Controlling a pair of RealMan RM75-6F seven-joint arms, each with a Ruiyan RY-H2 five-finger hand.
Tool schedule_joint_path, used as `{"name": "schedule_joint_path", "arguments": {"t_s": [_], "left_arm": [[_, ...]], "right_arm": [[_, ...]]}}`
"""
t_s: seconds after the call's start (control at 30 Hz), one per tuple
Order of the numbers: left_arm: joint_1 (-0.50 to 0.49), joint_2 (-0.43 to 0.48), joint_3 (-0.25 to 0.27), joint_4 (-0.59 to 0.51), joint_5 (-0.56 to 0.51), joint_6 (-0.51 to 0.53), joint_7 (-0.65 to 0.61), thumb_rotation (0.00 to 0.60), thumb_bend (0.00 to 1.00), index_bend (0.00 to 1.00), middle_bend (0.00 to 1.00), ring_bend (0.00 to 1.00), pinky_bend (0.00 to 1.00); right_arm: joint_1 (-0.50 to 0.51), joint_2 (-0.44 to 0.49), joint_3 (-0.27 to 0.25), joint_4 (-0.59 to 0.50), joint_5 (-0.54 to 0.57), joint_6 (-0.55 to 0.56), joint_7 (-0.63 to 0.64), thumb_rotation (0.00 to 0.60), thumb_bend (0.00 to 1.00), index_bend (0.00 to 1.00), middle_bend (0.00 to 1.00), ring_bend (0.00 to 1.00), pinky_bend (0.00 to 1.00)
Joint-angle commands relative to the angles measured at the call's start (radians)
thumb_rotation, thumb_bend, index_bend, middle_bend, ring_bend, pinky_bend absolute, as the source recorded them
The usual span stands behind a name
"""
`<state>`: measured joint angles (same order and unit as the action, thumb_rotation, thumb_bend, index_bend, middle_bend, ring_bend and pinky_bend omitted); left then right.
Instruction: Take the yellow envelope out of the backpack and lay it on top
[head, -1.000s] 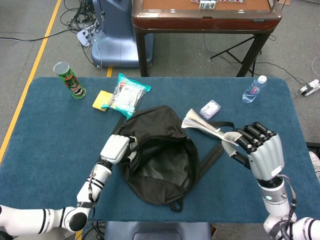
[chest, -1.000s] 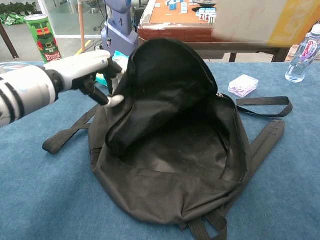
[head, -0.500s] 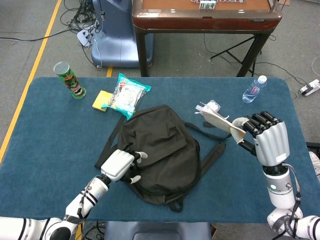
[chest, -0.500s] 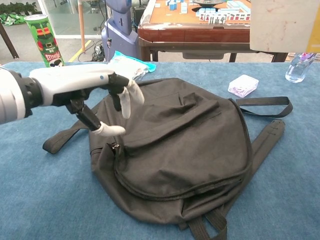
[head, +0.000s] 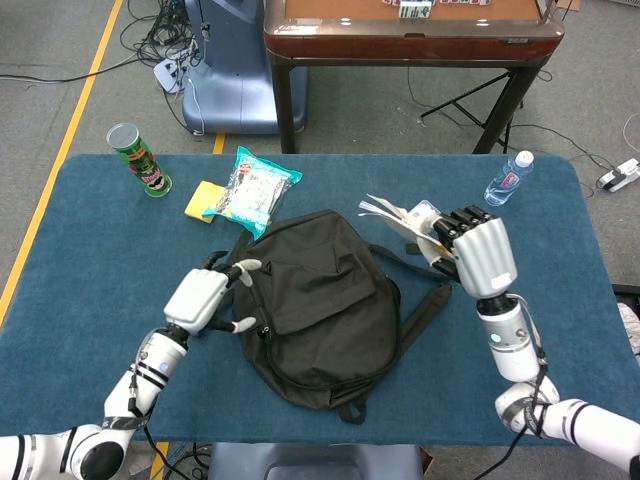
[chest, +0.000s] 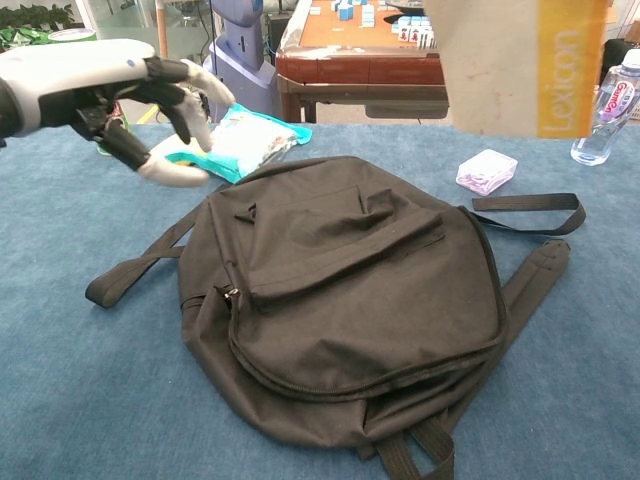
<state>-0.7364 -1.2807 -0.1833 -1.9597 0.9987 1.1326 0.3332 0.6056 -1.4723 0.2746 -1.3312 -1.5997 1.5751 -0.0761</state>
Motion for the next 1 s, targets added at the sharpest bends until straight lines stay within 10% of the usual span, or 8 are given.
{"name": "schedule_joint_path", "arguments": {"t_s": [0.03, 0.23, 0.37, 0.47, 0.6, 1.0], "left_arm": [[0.014, -0.006, -0.018, 0.054, -0.042, 0.025, -0.005, 0.6, 0.21, 0.21, 0.37, 0.31, 0.06], [0.031, -0.011, -0.025, 0.122, -0.079, 0.043, -0.002, 0.6, 0.21, 0.2, 0.37, 0.31, 0.06], [0.044, -0.008, -0.023, 0.147, -0.084, 0.046, -0.006, 0.6, 0.21, 0.2, 0.37, 0.31, 0.06], [0.053, -0.001, -0.024, 0.16, -0.085, 0.047, -0.012, 0.6, 0.21, 0.19, 0.36, 0.31, 0.06], [0.065, 0.006, -0.027, 0.181, -0.085, 0.052, -0.016, 0.6, 0.21, 0.18, 0.35, 0.3, 0.06], [0.133, 0.048, -0.024, 0.243, -0.082, 0.06, -0.088, 0.6, 0.21, 0.19, 0.35, 0.29, 0.06]], "right_arm": [[0.05, -0.087, 0.0, 0.085, 0.022, -0.064, 0.016, 0.6, 0.52, 0.85, 0.73, 0.67, 0.66], [0.099, -0.194, -0.046, 0.145, 0.043, -0.186, -0.036, 0.6, 0.51, 0.78, 0.64, 0.63, 0.65], [0.109, -0.18, -0.076, 0.043, 0.085, -0.301, -0.076, 0.6, 0.42, 0.21, 0.31, 0.34, 0.47], [0.105, -0.143, -0.083, -0.052, 0.107, -0.341, -0.09, 0.6, 0.34, 0.01, 0.12, 0.17, 0.34], [0.086, -0.065, -0.086, -0.179, 0.106, -0.343, -0.067, 0.6, 0.29, 0.0, 0.0, 0.05, 0.23], [-0.034, 0.211, -0.126, -0.376, 0.066, -0.26, -0.012, 0.6, 0.28, 0.0, 0.11, 0.12, 0.23]]}}
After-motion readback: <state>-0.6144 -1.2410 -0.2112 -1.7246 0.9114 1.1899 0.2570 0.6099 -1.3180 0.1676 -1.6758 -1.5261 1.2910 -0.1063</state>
